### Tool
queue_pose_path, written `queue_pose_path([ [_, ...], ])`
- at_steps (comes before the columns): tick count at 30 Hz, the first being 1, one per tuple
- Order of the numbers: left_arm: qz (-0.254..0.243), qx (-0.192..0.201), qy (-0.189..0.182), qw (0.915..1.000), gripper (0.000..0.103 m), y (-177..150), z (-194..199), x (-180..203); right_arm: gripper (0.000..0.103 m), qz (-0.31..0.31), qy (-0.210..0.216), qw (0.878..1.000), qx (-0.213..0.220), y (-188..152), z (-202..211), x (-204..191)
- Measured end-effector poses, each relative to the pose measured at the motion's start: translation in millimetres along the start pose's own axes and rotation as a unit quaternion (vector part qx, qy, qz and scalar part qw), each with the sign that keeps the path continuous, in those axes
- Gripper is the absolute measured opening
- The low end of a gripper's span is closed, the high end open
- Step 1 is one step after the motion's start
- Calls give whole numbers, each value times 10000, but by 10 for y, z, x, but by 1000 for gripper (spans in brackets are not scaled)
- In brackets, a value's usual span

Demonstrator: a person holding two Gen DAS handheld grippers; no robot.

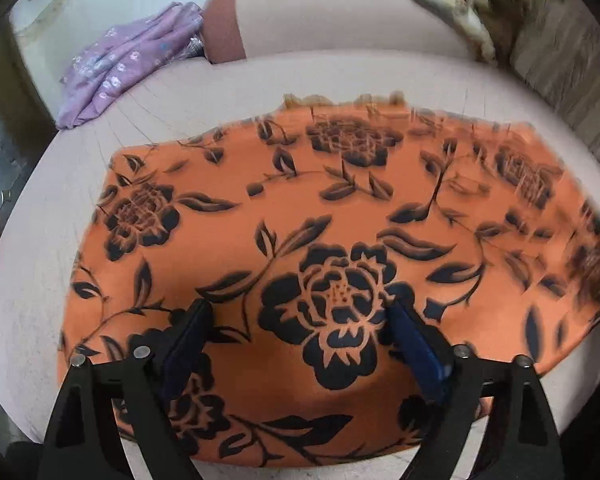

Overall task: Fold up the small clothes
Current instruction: 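Pinch the folded blouse edge with the right tool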

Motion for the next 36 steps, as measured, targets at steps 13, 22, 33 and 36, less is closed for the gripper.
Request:
queue_pose_path([
  [13, -29, 314, -87, 9995, 95, 119, 168, 57, 56, 318, -178, 9993, -102, 69, -86, -67],
  [22, -11, 323, -116, 9994, 98, 99, 167, 62, 55, 282, -244, 9991, -177, 75, -115, -60],
  [33, 63, 341, -196, 9992, 102, 132, 214, -160, 21, 721, -608, 9947, -411, 66, -226, -169],
  [36, 546, 884, -366, 9939, 102, 245, 630, -501, 19, 841, -622, 9941, -295, 117, -153, -345],
])
Point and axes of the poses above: each gripper's, at about its wrist camera, not at the fingertips, and z roughly against the way its jaws point, x to its right, y to its top, the point moved 9 cm from there along -z, roughly the way its jaws point, and after that the axes turned 4 degrees about z, right-handed, at the moved point
